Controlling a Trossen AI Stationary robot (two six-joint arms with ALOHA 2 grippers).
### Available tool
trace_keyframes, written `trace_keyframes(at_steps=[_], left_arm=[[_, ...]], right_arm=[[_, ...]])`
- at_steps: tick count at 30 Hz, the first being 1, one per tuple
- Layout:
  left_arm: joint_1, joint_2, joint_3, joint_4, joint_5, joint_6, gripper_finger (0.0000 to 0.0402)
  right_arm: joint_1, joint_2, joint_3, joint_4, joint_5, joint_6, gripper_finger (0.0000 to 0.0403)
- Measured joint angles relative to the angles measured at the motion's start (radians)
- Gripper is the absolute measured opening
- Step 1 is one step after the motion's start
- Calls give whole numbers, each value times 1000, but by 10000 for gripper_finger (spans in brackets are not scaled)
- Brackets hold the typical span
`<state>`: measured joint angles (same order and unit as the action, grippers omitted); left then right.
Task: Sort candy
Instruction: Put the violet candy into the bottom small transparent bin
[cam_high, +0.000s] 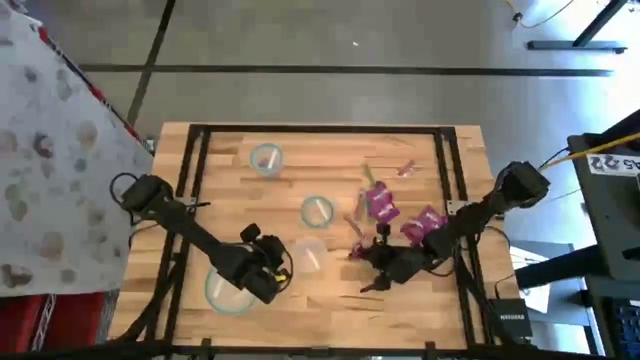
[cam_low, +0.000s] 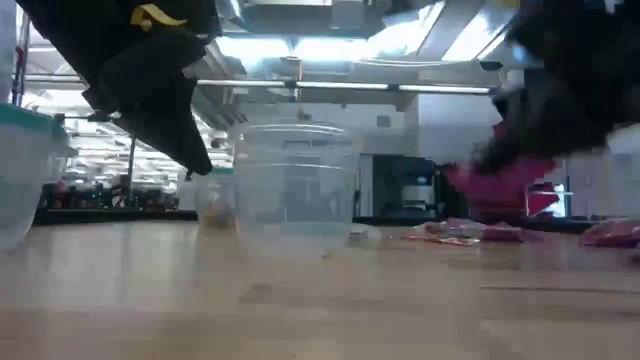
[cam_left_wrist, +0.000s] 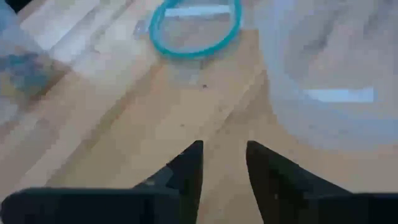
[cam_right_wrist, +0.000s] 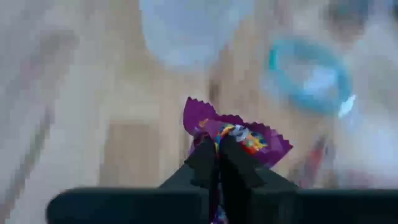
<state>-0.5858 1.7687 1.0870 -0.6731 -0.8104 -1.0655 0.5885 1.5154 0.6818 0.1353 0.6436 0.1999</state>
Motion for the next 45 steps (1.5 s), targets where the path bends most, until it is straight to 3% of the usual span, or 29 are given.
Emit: trace_keyframes(at_steps=[4, 8, 15, 19, 32, 38, 45], left_arm=[[16, 0, 0, 51, 0, 59, 107], [38, 0, 0, 103, -1, 126, 107], [59, 4, 0, 218, 11, 226, 107], [65, 18, 0, 279, 51, 260, 107], [65, 39, 0, 293, 87, 268, 107], [62, 39, 0, 291, 97, 270, 107], [61, 39, 0, 289, 105, 270, 107]], right_arm=[[-15, 5, 118, 92, 12, -172, 5], [-68, 11, 189, 151, -82, -285, 5], [-188, 65, 212, 196, -327, -275, 5], [-219, 117, 214, 212, -358, -261, 10], [-223, 161, 215, 143, -384, -204, 155], [-216, 36, 215, -16, -385, -195, 167], [-88, -174, 216, -443, -406, 7, 168]])
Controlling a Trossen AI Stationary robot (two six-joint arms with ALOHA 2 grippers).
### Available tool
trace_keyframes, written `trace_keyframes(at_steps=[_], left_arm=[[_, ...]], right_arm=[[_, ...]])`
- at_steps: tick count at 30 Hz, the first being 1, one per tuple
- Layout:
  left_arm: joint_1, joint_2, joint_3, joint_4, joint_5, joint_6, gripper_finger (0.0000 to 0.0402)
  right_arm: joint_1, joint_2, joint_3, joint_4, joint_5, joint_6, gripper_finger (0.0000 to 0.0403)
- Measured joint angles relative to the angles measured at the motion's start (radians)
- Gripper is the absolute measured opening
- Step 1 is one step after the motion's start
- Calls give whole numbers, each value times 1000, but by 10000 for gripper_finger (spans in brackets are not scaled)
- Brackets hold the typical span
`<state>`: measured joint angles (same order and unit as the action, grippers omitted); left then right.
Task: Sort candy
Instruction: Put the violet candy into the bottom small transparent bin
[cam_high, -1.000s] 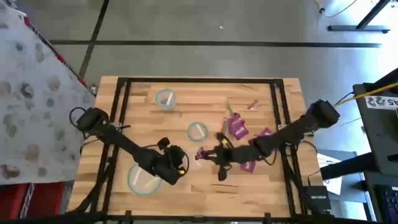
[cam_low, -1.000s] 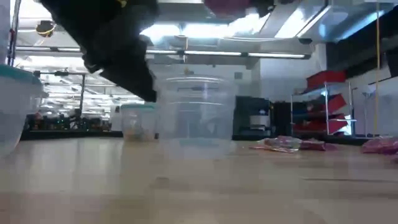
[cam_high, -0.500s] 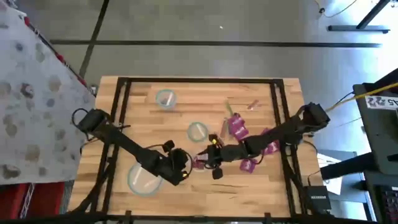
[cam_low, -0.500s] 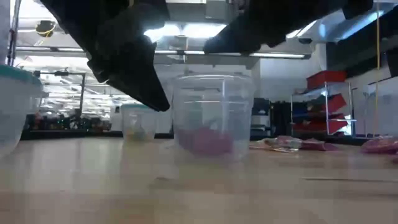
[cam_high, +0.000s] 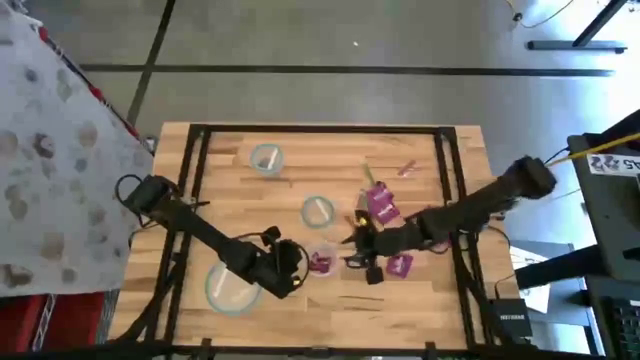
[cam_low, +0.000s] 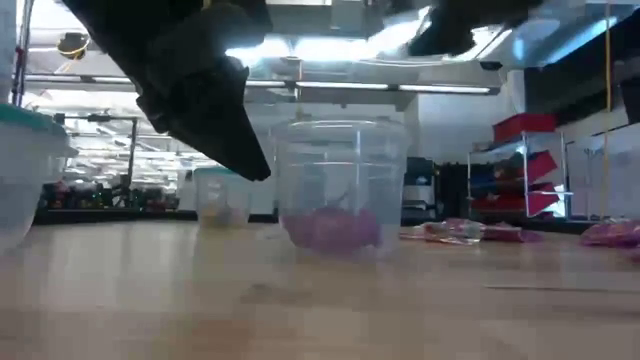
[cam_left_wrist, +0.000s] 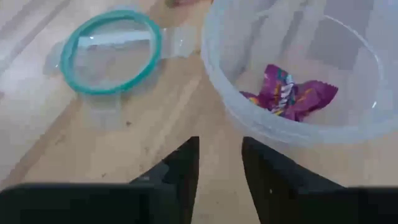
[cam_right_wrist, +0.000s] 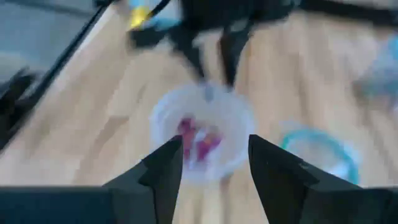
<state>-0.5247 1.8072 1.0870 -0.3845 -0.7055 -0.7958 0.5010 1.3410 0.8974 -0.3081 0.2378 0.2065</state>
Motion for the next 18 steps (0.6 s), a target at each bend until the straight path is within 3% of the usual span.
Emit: trace_keyframes(at_steps=[6, 11, 18], left_arm=[[0, 0, 0, 0, 0, 0, 107], [0, 0, 0, 3, 0, 4, 107], [2, 0, 0, 4, 0, 16, 107]], right_arm=[[217, 0, -69, -125, 62, 197, 163], [309, 54, -139, -155, 133, 394, 149], [337, 186, -153, -171, 141, 267, 138]])
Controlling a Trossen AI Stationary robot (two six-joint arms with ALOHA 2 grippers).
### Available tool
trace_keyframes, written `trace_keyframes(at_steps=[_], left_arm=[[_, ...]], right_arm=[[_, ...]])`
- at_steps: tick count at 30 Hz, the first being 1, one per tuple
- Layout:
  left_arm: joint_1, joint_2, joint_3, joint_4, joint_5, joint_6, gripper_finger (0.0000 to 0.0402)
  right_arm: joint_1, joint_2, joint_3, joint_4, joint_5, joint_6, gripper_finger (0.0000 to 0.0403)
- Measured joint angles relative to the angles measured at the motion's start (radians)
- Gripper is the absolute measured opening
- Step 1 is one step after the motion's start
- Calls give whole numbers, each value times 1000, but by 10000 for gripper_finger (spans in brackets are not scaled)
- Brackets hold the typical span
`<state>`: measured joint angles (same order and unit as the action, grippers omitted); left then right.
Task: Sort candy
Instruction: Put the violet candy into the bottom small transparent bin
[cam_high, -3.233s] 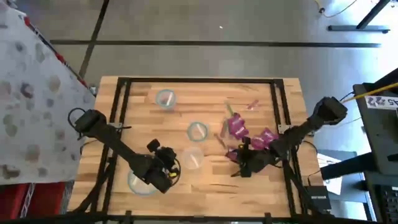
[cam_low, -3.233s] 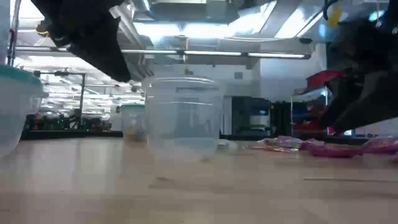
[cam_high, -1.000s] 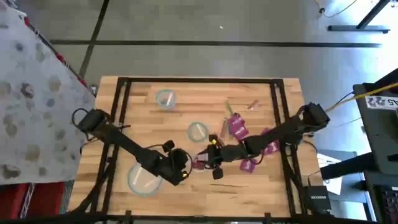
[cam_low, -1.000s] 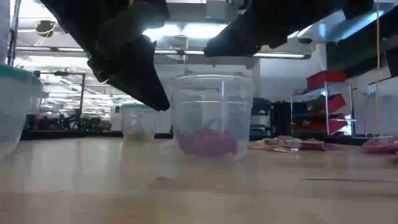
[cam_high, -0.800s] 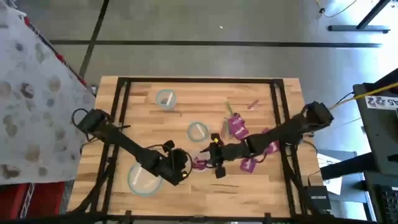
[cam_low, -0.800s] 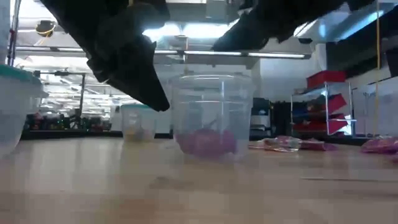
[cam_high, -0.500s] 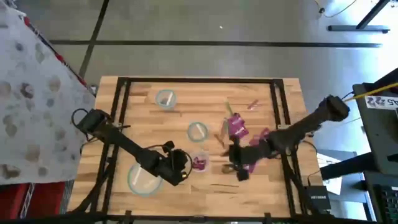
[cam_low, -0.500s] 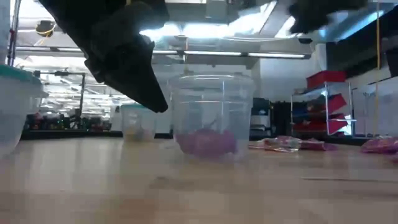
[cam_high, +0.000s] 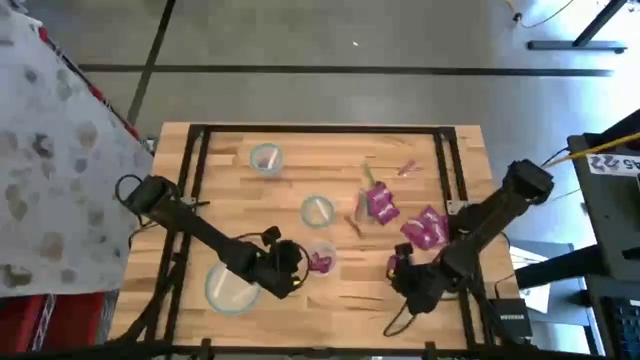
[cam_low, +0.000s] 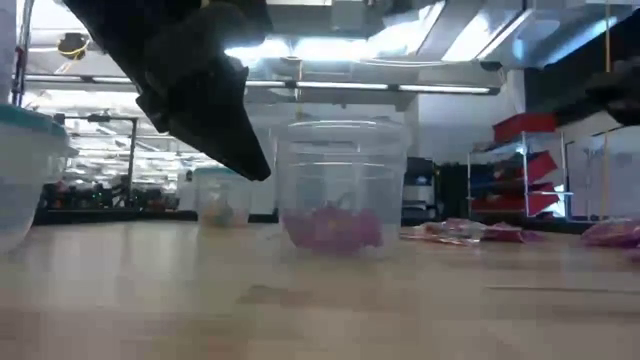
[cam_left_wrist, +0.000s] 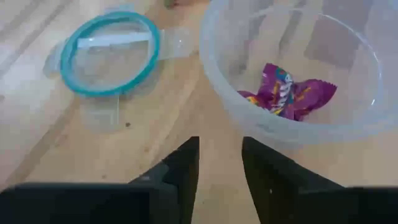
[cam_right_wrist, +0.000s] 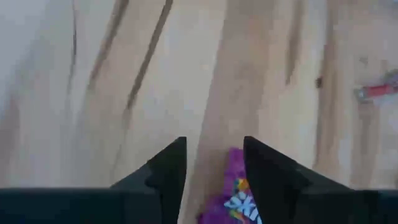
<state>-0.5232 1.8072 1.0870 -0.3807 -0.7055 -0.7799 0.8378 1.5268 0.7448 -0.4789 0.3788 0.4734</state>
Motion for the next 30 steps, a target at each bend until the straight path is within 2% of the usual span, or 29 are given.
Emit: trace_keyframes(at_steps=[6, 11, 14, 19, 22, 27, 30], left_arm=[[0, 0, 0, -1, 0, -1, 107], [0, 0, 0, -1, 0, -2, 107], [0, 0, 0, -1, 0, -4, 107], [0, 0, 0, 0, 0, -5, 107], [0, 0, 0, 0, 0, -5, 107], [0, 0, 0, 0, 0, -5, 107], [0, 0, 0, 0, 0, -5, 107]], right_arm=[[0, 78, 0, -54, 38, 0, 138], [0, 94, 2, -78, 61, 44, 131], [0, 95, 2, -97, 74, 76, 103], [-1, 97, 1, -116, 75, 95, 15], [-1, 97, 27, -156, 97, 116, 11], [-1, 94, 129, -267, 214, 112, 2], [-1, 93, 213, -291, 318, 39, 1]])
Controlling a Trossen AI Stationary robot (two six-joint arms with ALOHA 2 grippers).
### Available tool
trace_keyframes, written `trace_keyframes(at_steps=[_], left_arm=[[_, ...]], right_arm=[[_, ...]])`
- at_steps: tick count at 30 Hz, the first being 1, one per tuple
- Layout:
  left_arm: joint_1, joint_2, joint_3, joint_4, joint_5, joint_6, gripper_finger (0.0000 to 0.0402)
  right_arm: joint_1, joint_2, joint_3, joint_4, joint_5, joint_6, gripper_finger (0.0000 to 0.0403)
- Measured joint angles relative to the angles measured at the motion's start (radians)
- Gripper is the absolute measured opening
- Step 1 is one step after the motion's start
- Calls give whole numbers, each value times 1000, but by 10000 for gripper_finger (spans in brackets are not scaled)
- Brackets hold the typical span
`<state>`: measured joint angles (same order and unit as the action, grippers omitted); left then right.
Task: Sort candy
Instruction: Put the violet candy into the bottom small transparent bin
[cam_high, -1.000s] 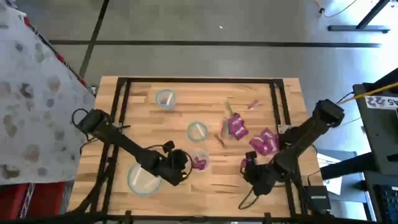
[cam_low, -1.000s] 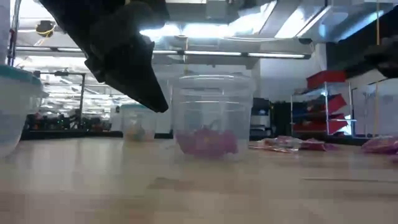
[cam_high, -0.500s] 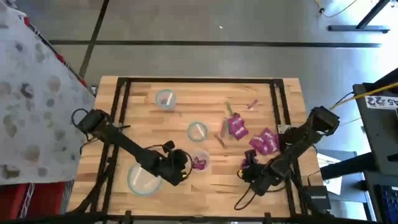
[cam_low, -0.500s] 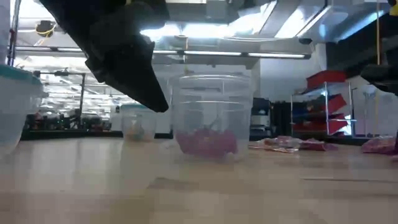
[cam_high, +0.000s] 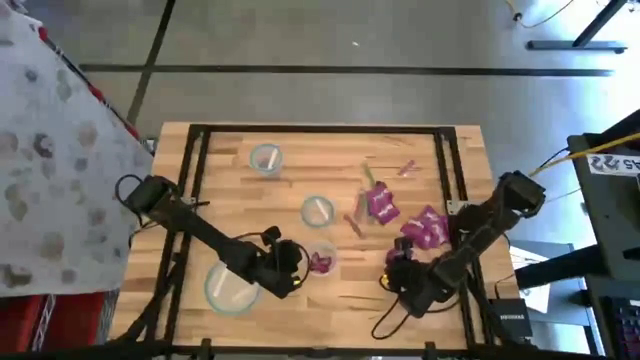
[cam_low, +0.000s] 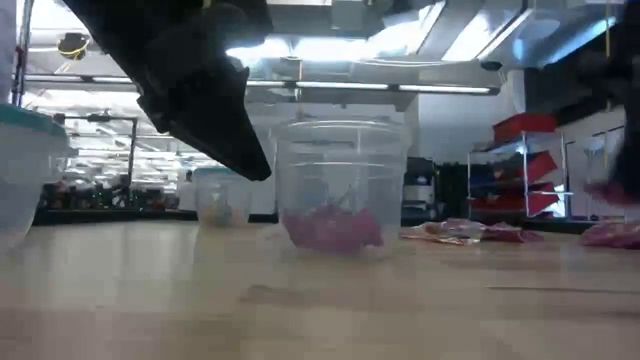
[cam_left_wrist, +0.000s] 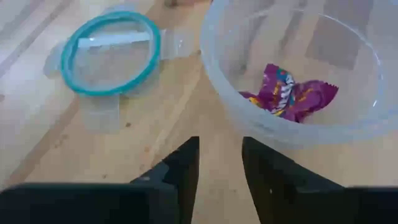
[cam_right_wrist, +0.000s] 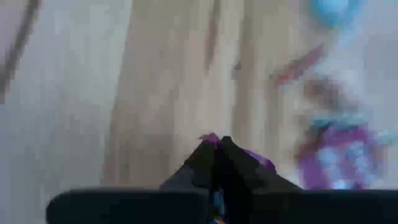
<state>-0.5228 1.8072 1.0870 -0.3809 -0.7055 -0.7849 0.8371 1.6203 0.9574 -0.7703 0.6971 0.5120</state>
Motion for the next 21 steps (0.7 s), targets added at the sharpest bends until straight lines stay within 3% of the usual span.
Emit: trace_keyframes(at_steps=[4, 8, 14, 18, 21], left_arm=[[0, 0, 0, 0, 0, 0, 107], [0, 0, 0, 6, 0, -1, 107], [0, 0, 0, 12, 0, -4, 107], [0, 0, 0, 12, 0, -4, 107], [0, 0, 0, 12, 0, -4, 107]], right_arm=[[-10, 0, 108, 86, 151, -197, 0], [-63, -1, 160, 340, 154, -514, 0], [-211, 31, 161, 705, -118, -906, 0], [-307, 87, 161, 745, -259, -965, 0], [-358, 131, 160, 744, -291, -964, 0]])
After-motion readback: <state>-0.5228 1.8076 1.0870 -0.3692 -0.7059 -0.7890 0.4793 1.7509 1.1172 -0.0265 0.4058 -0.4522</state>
